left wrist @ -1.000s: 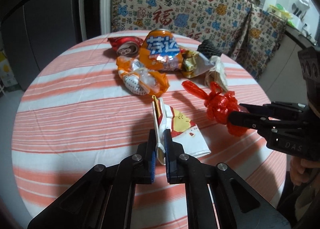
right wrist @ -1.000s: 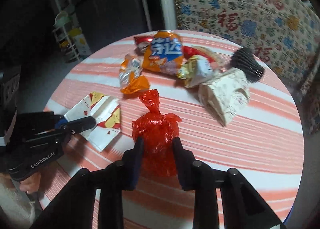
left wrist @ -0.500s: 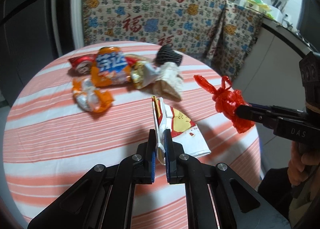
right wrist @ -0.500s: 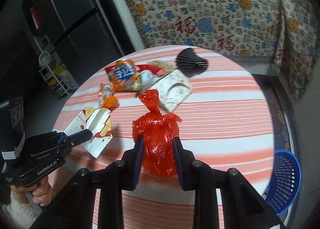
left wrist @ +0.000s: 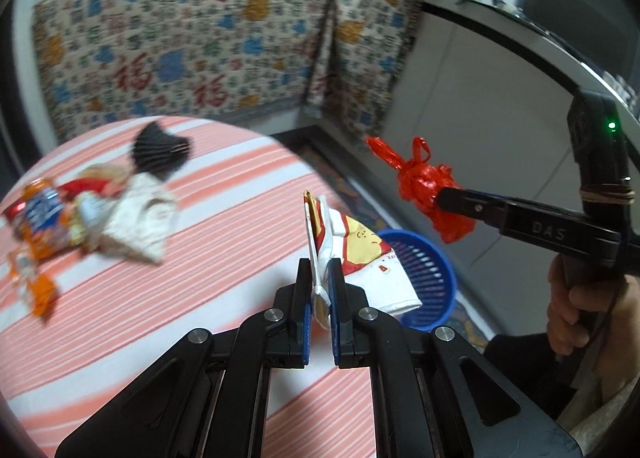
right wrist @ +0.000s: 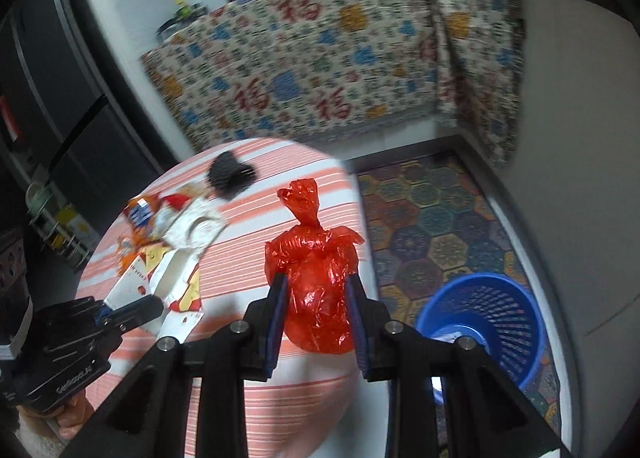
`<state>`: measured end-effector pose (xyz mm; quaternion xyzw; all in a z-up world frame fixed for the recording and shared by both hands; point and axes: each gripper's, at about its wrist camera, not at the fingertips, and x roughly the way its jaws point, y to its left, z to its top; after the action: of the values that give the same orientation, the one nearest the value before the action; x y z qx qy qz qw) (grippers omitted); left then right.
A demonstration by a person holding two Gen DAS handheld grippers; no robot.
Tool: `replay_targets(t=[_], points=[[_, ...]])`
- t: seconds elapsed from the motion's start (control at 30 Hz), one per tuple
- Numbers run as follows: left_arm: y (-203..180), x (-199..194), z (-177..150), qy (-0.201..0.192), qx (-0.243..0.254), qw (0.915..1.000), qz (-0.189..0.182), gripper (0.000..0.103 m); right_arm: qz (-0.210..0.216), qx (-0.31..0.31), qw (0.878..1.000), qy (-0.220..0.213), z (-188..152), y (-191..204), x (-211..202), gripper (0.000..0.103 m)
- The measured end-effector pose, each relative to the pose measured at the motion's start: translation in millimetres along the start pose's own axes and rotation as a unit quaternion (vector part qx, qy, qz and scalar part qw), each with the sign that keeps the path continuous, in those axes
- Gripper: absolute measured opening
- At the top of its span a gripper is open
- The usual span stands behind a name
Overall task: Collect trash
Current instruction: 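Carry both items over the blue wastebasket and open both grippers to drop them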
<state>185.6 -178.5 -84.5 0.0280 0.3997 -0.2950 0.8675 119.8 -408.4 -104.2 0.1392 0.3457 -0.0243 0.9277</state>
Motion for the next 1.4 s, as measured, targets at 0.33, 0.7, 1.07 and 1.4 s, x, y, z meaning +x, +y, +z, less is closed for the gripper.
replay_targets(t=[0.33,0.7,1.07,1.4], points=[[-85.9,88.2,36.1,0.022,0.065,0.9968,-0.041,0.006,-0.097,0.101,0.99,-0.006,1.9,-126.4,-0.4,0.029],[-124.6,180.7,28.5,0.08,0.087,0.992,-0.045,0.006,-0.129,0.173,0.976,0.017,-11.2,-202.9,24.2,0.029],[-137.6,210.2,30.0,0.104,0.084,0.9897,-0.053,0.006,-0.146,0.214,0.965,0.031,-21.7,-230.4,25.8,0.03],[-149.3,231.0,30.0,0.107,0.105,0.9869,-0.059,0.046,-0.144,0.235,0.961,0.022,-21.5,-232.6,27.8,0.046]])
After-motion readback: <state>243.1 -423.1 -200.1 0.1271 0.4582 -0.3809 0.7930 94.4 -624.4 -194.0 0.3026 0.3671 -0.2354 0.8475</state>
